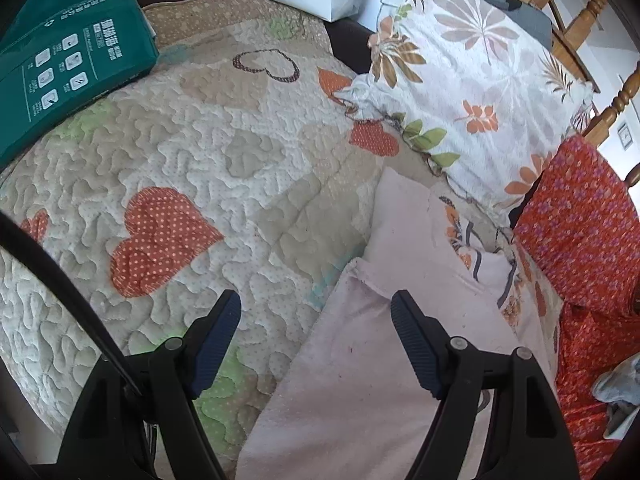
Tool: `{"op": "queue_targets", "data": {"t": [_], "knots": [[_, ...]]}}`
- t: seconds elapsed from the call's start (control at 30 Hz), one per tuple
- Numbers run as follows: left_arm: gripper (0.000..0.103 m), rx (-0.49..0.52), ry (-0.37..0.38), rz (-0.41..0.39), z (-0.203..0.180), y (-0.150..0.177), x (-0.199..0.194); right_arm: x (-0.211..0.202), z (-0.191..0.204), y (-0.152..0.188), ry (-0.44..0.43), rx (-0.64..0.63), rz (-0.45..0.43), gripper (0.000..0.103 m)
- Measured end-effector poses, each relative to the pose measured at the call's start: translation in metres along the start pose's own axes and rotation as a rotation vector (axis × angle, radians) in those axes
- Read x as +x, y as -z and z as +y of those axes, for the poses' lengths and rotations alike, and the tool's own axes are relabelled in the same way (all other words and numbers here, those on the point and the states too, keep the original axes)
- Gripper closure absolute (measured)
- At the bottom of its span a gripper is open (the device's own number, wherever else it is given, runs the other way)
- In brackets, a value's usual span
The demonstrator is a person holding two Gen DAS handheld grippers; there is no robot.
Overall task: Fold small clothes
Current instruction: 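Grasp the other grey sleeve cuff with the right gripper and lift it, then lay the held sleeve across the sweater body with the right gripper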
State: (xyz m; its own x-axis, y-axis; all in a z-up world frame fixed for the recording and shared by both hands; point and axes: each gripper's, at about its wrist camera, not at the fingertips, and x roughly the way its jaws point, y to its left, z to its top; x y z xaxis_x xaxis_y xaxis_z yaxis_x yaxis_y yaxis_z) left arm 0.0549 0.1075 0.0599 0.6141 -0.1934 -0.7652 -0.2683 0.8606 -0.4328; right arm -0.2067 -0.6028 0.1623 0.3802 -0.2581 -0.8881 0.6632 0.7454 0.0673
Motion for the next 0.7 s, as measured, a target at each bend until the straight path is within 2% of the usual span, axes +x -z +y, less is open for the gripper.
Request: {"op": "queue_targets", "data": {"t": [0.1,0.27,0.4,0.5,0.6,0.7], "knots": [[0.027,-0.010,-0.003,-0.017,0.005,-0.003,-0.005,-0.005,0.010,-0.016,-0.022,0.002,-0.001,0.096],[0.027,-0.030,0.008,-0.022,0.011,-0.007,-0.010,-0.025,0.099,-0.024,-0.173,-0.110,0.002,0.096],[0.027,-0.043,0.024,-0.045,0.016,-0.012,-0.020,-0.040,0.204,-0.027,-0.332,-0.248,0.024,0.096],[0.027,-0.058,0.031,-0.070,0.024,-0.017,-0.030,-0.044,0.292,-0.019,-0.414,-0.374,0.048,0.095],[0.027,-0.076,0.022,-0.101,0.034,-0.024,-0.039,-0.039,0.378,-0.004,-0.445,-0.505,0.062,0.095],[0.026,-0.109,0.027,-0.118,0.046,-0.030,-0.045,-0.020,0.456,0.014,-0.468,-0.590,0.114,0.095]]}}
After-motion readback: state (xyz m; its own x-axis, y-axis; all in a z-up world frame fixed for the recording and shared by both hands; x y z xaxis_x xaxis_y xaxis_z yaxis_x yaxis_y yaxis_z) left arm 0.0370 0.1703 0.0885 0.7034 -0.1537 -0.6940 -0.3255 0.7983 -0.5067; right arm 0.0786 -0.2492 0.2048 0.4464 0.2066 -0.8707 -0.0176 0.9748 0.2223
